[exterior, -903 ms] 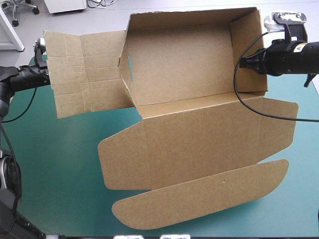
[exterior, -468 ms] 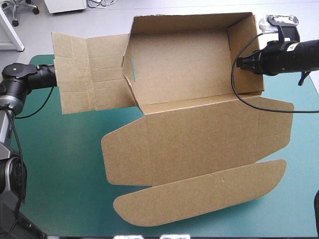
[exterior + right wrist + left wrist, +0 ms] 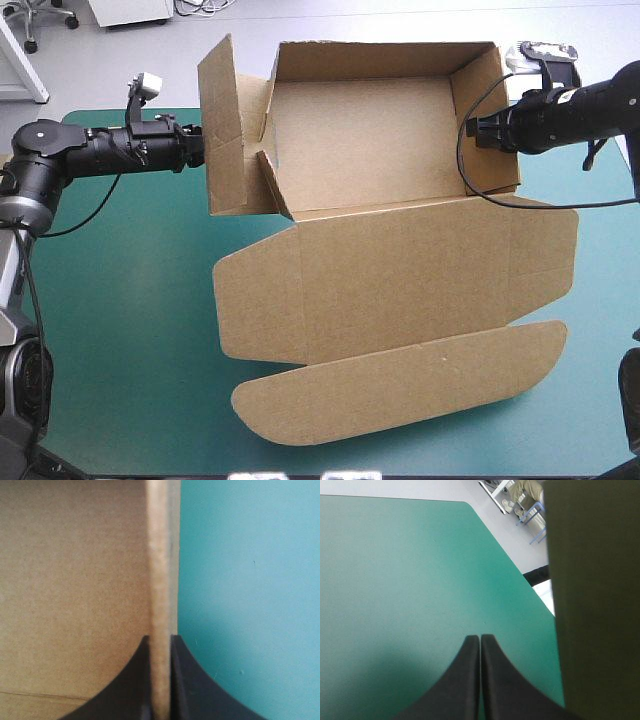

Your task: Fold the box

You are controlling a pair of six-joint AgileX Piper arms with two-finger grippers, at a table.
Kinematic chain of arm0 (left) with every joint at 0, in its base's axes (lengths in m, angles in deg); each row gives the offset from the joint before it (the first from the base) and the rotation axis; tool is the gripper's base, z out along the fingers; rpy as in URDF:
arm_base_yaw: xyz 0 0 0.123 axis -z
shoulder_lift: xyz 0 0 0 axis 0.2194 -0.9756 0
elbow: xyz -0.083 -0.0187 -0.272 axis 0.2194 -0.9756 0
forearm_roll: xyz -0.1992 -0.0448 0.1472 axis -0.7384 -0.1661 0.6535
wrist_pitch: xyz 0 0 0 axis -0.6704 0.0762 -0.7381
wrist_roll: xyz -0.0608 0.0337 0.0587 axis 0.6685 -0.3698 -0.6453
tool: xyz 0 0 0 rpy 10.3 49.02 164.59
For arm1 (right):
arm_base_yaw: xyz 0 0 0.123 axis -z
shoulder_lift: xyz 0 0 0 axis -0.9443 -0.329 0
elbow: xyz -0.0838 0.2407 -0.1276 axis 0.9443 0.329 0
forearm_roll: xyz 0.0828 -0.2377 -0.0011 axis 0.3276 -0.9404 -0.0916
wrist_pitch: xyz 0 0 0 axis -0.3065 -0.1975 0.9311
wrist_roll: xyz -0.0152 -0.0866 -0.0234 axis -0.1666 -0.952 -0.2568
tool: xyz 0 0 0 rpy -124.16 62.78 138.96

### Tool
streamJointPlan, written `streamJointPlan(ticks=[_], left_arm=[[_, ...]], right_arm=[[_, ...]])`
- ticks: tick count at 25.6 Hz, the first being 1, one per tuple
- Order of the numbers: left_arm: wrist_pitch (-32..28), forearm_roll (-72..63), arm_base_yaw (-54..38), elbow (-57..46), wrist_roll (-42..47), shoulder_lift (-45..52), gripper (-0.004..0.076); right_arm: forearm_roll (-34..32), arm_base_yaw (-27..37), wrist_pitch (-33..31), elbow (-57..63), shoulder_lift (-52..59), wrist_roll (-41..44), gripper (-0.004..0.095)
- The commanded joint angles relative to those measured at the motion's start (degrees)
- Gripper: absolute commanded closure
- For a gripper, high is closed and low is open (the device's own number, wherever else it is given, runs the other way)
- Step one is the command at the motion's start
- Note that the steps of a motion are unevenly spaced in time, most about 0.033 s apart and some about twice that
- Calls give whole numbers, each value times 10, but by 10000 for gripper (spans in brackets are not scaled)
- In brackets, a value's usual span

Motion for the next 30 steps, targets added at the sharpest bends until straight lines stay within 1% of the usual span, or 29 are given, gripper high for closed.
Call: streamJointPlan(ticks=[1,6,11,13,15,20,22,27,30], left_arm=[[48,-42,4,18,11,44,724],[48,6,28,18,11,65,724],[47,12,47,18,11,65,722],[47,6,48,18,10,65,708],[47,-9,48,18,10,66,664],[47,-19,48,18,10,72,461],[47,-47,48,18,11,77,387],[45,-76,50,19,11,94,379],[19,-80,77,19,13,98,379]], right_arm=[[15,2,3,-14,20,1,927],[12,2,1,-14,17,4,927],[14,2,1,-14,16,6,927],[14,2,1,-14,16,6,926],[14,2,1,-14,16,6,926],[14,2,1,-14,16,8,927],[14,2,1,-14,16,8,927],[12,2,1,-14,16,8,925],[11,2,2,-14,16,11,925]])
